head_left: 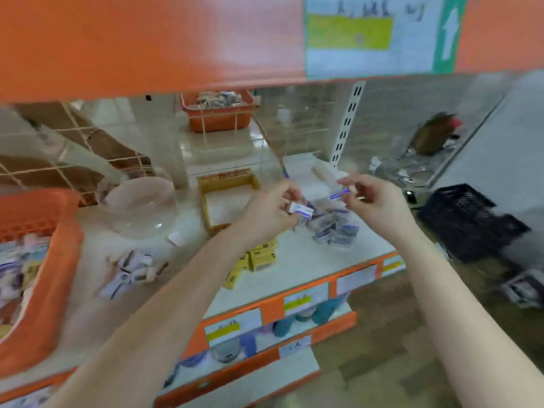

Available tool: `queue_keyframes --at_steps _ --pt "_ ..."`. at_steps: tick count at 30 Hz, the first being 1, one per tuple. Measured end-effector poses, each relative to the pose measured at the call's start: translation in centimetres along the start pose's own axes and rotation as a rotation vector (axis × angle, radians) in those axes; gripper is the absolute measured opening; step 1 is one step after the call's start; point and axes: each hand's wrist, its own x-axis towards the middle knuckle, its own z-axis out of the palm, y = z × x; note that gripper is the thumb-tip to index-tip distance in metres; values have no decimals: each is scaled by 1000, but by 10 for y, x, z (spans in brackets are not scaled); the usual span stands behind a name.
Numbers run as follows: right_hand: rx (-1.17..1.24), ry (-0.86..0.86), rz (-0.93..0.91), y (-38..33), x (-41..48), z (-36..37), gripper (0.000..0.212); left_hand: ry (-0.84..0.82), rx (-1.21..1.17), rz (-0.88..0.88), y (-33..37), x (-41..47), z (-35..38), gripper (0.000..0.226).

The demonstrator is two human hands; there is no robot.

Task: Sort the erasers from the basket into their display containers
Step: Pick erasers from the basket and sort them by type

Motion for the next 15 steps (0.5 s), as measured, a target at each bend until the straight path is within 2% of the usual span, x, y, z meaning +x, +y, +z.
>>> queue_keyframes --at_steps 3,7,12,15 --pt "-86 -21 49 26 -12 -17 25 -108 113 -6 1 19 26 24" --pt "-159 -230 68 44 -25 -16 24 -234 280 6 6 28 49 14" --pt "-253 -295 20 50 -26 -5 33 -309 542 79 -4 29 52 21" --pt "-245 -247 -1 52 -22 -4 33 -281 564 80 -7 26 47 35"
